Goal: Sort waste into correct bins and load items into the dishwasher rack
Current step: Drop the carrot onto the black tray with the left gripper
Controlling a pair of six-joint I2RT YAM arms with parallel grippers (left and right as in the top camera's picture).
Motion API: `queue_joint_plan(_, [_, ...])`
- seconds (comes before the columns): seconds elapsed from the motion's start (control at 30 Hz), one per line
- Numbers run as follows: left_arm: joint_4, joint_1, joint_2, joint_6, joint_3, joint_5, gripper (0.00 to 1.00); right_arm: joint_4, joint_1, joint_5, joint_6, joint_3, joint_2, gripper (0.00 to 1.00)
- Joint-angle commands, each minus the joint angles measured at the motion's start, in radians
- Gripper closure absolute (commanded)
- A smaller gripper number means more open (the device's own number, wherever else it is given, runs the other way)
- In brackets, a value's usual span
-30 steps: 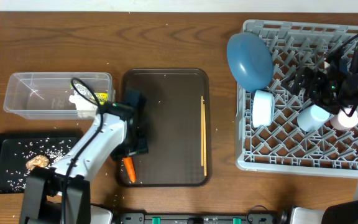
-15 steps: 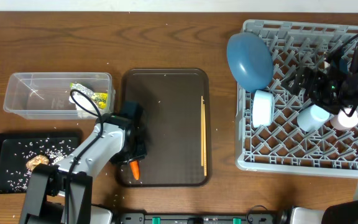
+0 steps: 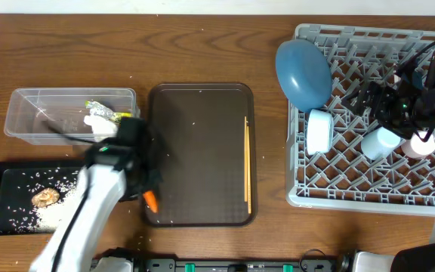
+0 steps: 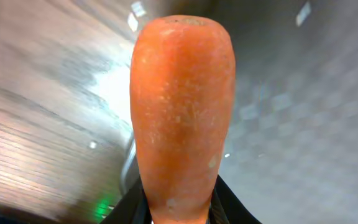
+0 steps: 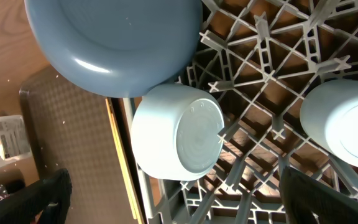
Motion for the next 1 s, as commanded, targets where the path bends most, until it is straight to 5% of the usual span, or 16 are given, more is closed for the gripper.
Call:
queue_joint_plan(0.0, [-0.034,0.097,-0.094,-0.035,0.017,-0.068,0.81,0.003,0.002,0.0,-0.011,0.004,-0.003,0.01])
queue_joint_plan(0.43, [0.139,0.689,-0.019,-0.088,-0.062,-0.15,0.81,-0.001,0.002,0.0,-0.01,0.004,-0.003,0.01])
queue_joint_plan(0.7, [0.3,0.831,0.134,-0.088,-0.062,-0.121,0.8,-0.005,0.002,-0.001,-0.01,0.004,-0.003,0.01])
queue_joint_plan(0.77, [0.322,0.835,0.161,-0.087,-0.062,-0.121,0.66,-0.005,0.002,-0.001,-0.01,0.004,-0.003,0.01])
queue_joint_plan(0.87, [0.34,0.835,0.167,-0.087,-0.056,-0.109,0.25,-0.004,0.002,-0.001,-0.01,0.004,-0.003,0.01])
queue_joint_plan(0.97, [0.316,0.835,0.149,-0.057,-0.022,-0.056,0.23,-0.002,0.005,-0.037,-0.036,0.004,-0.004,0.01])
